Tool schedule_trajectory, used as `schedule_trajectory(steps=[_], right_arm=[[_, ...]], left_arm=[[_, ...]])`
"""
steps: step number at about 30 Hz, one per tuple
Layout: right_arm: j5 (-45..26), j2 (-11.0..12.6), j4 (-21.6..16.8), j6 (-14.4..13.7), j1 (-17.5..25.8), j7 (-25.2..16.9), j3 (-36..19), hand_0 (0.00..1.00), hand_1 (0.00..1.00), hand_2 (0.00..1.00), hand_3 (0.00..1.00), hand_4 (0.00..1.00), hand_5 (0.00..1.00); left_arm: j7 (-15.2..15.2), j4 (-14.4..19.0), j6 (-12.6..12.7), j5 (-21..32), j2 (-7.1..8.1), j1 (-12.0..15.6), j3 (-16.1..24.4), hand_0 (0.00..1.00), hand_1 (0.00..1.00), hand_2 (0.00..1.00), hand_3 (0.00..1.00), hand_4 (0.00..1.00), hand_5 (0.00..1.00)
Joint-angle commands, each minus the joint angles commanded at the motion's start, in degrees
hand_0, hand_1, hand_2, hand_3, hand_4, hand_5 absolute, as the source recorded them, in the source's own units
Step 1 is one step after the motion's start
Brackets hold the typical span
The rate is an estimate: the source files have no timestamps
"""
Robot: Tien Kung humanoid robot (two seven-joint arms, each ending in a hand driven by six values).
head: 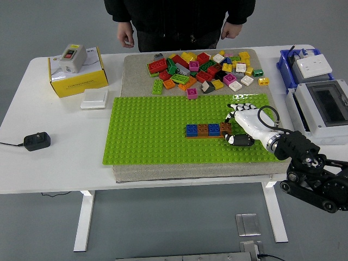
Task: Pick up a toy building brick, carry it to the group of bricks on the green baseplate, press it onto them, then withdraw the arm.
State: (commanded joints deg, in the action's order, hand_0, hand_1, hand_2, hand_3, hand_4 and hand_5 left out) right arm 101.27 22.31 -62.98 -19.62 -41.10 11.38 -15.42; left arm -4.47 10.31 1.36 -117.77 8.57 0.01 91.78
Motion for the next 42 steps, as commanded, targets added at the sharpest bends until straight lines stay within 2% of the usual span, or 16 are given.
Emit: schedule_trajectory(steps=[29,42], right_arm=[[0.2,-1.0,0.7,-0.7,0.8,-0.4,-0.7,0.998,0.998,0.998,0.504,0.551,0.464],[0.1,-0.8,1.3,-0.7,0.5,-2.3,0.0,0.998,0.998,0.998,0.501,0.551,0.466]], left_arm=[[0.0,0.0,0.0,0.6,-0.05,0.1,-0.9,0.638,0.601,0.574,0.66,0.249,0.751],[0.1,0.0,0.1,0.7,-0.02,-0.1,-1.0,0.638,0.601,0.574,0.663,0.254,0.751]])
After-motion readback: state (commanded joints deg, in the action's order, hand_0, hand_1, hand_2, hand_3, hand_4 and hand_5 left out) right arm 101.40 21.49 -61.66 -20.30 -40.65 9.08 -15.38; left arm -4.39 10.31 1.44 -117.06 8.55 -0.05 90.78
